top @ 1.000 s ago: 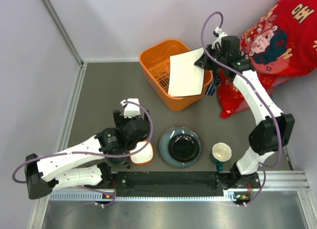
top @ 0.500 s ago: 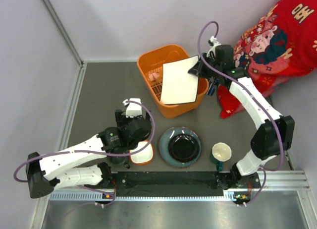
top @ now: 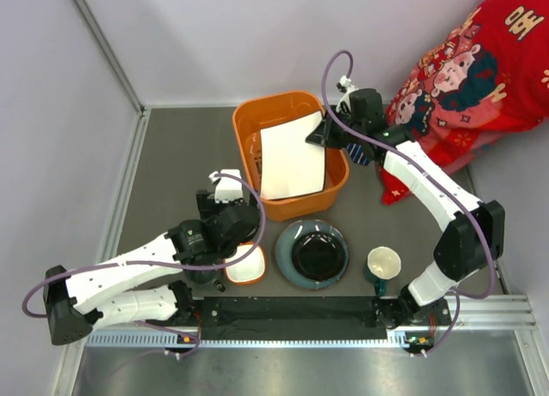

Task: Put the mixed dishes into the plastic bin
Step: Place the plate in the plastic bin.

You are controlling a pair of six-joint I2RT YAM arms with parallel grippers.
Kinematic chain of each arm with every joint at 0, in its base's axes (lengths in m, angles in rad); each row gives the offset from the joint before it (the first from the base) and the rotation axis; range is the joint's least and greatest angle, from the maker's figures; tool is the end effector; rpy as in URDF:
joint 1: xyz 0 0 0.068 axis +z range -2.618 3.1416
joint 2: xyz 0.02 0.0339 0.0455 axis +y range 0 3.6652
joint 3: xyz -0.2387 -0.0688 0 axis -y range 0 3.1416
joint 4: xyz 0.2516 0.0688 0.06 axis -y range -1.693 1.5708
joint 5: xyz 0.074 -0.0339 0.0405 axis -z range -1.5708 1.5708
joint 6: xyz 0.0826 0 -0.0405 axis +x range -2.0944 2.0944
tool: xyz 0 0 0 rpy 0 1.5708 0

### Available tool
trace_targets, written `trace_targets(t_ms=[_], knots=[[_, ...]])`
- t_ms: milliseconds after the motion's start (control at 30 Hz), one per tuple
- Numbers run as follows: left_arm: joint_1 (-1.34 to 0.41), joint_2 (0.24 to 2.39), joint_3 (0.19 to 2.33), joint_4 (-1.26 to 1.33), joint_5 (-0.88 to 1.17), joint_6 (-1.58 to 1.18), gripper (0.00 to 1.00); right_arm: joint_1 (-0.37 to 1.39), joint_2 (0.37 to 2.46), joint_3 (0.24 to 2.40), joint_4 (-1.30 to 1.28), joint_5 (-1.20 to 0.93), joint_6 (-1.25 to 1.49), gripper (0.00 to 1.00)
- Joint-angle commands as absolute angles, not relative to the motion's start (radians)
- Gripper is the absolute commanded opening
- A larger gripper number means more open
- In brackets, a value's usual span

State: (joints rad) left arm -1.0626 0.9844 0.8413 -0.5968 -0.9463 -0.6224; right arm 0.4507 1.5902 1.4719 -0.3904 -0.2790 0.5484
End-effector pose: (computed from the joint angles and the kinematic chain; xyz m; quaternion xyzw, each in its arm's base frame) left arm 0.1733 -0.1734 0.2534 -0.0017 0.8349 0.0094 0.5503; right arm 0.3641 0.2015 0.3073 -0.0286 0.8563 0.3455 0.3828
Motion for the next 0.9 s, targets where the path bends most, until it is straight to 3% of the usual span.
trace_targets(t_ms=[0, 333, 867], knots=[[-1.057, 0.965, 0.845, -0.589, -0.950, -0.635, 0.99, 0.466, 1.479, 1.499, -0.276, -0.284, 0.608, 0.00], [-1.054, 0.943, 0.848, -0.617, -0.960, -0.649, 0.99, 0.460, 1.563, 1.649, -0.333, -0.281, 0.577, 0.00], [-1.039, 0.945, 0.851, -0.621, -0.951, -0.653, 0.99, 0.497, 1.483, 1.548, -0.362, -0.319, 0.609, 0.00]])
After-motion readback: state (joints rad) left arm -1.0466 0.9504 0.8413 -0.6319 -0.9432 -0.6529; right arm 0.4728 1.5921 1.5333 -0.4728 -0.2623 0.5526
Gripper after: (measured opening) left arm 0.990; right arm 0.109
